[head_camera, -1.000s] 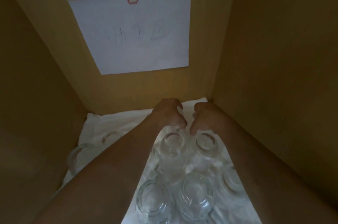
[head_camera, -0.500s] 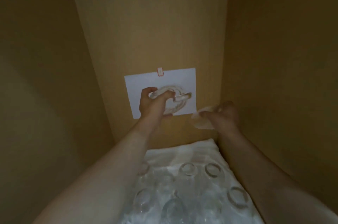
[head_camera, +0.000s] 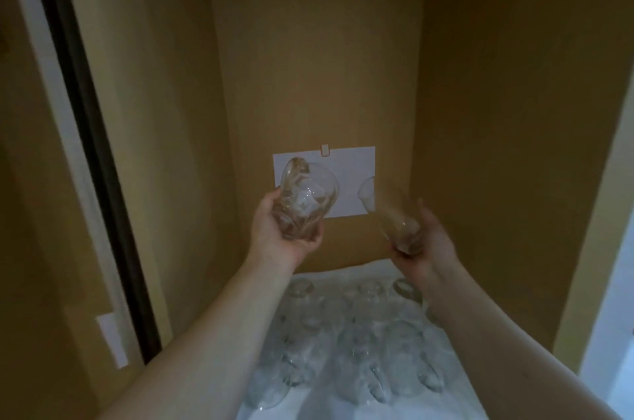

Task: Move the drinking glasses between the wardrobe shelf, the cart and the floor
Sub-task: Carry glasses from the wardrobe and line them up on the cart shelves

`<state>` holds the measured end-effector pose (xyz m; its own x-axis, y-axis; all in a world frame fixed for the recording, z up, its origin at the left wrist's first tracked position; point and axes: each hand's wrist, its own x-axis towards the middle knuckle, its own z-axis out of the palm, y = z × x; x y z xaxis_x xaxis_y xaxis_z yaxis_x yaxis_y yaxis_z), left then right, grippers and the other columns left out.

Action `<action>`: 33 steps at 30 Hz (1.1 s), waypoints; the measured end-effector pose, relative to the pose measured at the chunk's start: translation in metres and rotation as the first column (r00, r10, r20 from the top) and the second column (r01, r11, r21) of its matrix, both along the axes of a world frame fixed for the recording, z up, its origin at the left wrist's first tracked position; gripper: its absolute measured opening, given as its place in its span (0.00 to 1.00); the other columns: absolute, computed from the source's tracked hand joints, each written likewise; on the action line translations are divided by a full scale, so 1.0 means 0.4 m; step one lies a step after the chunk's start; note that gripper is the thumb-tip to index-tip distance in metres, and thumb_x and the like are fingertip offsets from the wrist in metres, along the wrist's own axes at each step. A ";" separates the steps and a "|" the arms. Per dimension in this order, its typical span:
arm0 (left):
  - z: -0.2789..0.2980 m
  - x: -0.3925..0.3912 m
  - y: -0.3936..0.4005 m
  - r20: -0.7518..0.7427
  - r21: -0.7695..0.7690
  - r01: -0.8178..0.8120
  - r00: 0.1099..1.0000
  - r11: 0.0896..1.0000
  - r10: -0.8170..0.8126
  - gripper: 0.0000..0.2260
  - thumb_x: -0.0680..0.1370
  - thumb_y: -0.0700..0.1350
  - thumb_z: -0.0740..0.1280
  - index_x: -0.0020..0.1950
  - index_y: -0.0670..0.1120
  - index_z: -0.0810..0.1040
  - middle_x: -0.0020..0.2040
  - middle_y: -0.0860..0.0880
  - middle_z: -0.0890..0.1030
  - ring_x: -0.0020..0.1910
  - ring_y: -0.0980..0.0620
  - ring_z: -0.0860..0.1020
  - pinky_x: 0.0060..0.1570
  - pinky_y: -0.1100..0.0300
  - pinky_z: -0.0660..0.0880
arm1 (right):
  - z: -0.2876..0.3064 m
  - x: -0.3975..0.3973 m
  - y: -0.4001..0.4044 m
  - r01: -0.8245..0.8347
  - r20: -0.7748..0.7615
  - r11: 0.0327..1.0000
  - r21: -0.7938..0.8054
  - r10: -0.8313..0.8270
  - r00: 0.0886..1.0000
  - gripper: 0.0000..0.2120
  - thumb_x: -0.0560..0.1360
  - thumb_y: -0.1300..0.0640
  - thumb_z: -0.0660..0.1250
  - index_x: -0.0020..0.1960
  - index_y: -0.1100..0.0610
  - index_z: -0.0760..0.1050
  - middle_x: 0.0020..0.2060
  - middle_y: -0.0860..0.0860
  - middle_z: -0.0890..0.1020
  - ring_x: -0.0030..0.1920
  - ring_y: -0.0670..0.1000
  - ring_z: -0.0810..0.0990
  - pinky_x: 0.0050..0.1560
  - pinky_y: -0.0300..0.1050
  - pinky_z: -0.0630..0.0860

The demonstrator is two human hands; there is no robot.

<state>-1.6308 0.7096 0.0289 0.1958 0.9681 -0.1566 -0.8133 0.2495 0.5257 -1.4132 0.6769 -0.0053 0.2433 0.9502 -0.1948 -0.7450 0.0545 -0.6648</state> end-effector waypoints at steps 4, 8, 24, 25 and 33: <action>-0.039 -0.015 -0.070 0.013 -0.022 0.044 0.999 0.999 -0.044 0.24 0.69 0.50 0.77 0.62 0.43 0.80 0.60 0.37 0.81 0.57 0.35 0.80 0.54 0.41 0.79 | -0.042 -0.024 -0.102 -0.017 0.007 0.995 0.102 0.016 1.000 0.26 0.63 0.48 0.83 0.55 0.60 0.81 0.42 0.56 0.85 0.43 0.55 0.85 0.55 0.57 0.81; -0.079 0.003 -0.153 0.109 -0.013 0.106 0.989 0.994 -0.104 0.28 0.63 0.43 0.80 0.62 0.42 0.79 0.60 0.36 0.80 0.56 0.35 0.81 0.53 0.39 0.80 | -0.075 -0.028 -0.228 -0.137 0.128 0.967 0.214 0.112 0.985 0.22 0.63 0.54 0.85 0.53 0.60 0.82 0.41 0.57 0.80 0.40 0.57 0.81 0.66 0.61 0.74; -0.030 0.291 -0.391 -0.096 0.283 0.551 0.831 0.785 -0.548 0.15 0.73 0.48 0.75 0.56 0.41 0.84 0.56 0.40 0.82 0.48 0.42 0.83 0.60 0.46 0.76 | -0.022 0.231 -0.629 -0.030 0.418 0.936 0.351 -0.128 0.900 0.20 0.72 0.53 0.77 0.60 0.59 0.78 0.59 0.63 0.76 0.58 0.63 0.77 0.59 0.57 0.76; -0.024 0.333 -0.405 -0.105 0.286 0.576 0.813 0.766 -0.572 0.16 0.76 0.51 0.73 0.58 0.41 0.84 0.58 0.40 0.82 0.50 0.41 0.83 0.61 0.45 0.75 | -0.016 0.269 -0.652 -0.010 0.404 0.939 0.343 -0.138 0.904 0.18 0.73 0.51 0.76 0.58 0.60 0.80 0.61 0.63 0.78 0.60 0.63 0.77 0.63 0.58 0.75; -0.018 0.681 -0.560 -0.359 0.335 0.614 0.785 0.715 -0.505 0.22 0.72 0.56 0.73 0.63 0.49 0.81 0.52 0.44 0.86 0.47 0.45 0.85 0.46 0.51 0.82 | -0.019 0.566 -0.859 0.332 0.456 0.914 0.235 -0.405 0.792 0.30 0.67 0.47 0.79 0.65 0.55 0.77 0.59 0.60 0.83 0.57 0.60 0.85 0.50 0.57 0.83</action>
